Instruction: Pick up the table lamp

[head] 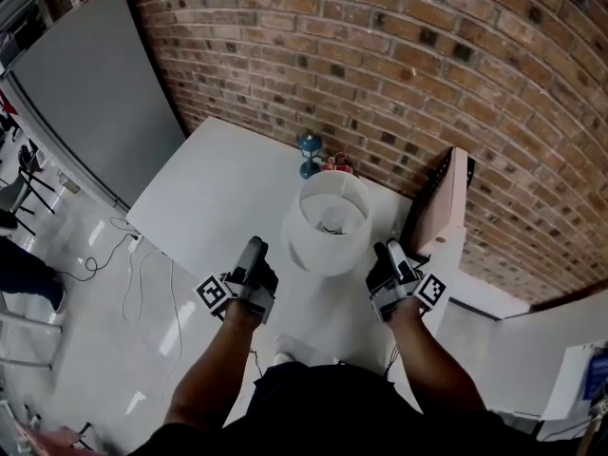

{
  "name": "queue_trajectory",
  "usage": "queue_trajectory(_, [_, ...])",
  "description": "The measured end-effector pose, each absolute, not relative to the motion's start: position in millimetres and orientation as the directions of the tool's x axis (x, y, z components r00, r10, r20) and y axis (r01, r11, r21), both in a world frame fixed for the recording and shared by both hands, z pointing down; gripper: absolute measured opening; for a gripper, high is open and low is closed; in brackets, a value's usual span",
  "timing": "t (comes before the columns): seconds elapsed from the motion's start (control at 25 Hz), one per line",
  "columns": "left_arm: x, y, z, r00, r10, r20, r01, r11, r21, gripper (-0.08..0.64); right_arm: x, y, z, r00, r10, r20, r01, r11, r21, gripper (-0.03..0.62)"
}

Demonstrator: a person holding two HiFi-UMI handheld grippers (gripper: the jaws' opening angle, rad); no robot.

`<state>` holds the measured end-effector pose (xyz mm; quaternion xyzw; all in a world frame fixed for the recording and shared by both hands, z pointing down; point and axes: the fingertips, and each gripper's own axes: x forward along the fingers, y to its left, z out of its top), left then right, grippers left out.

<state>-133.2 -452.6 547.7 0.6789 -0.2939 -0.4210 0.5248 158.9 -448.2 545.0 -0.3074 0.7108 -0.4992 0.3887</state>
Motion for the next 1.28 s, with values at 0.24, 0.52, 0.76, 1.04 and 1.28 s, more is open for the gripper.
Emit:
queue_trajectory(0.24, [-125.5, -482.5, 559.6, 0.446, -0.847, -0.289, 0.1, -0.274, 0.957, 0.403, 158.9, -480.9, 562.5, -0.463, -0.851, -0.249, 0.007, 0.277, -0.961, 0.544])
queue_trajectory(0.52, [-113.8, -504.8, 563.0, 0.441, -0.844, -0.306, 0.143, -0.271, 0.952, 0.403, 152.5, -500.0, 570.3, -0.44, -0.858, -0.264, 0.054, 0.268, -0.962, 0.54])
queue_trajectory(0.76, [-101.8, -516.8, 560.4, 0.406, -0.849, -0.338, 0.24, -0.258, 0.936, 0.403, 146.7, -512.2, 566.7, -0.422, -0.854, -0.304, 0.12, 0.28, -0.953, 0.535])
queue_trajectory(1.04, [-82.1, -522.0, 554.3, 0.48, -0.795, -0.372, 0.265, -0.273, 0.925, 0.403, 134.0, -518.3, 565.1, -0.448, -0.834, -0.321, 0.16, 0.279, -0.947, 0.535])
queue_trajectory(1.28, [-67.5, -520.9, 547.3, 0.576, -0.721, -0.385, 0.239, -0.302, 0.923, 0.403, 124.6, -520.7, 563.6, -0.47, -0.821, -0.325, 0.177, 0.273, -0.946, 0.537])
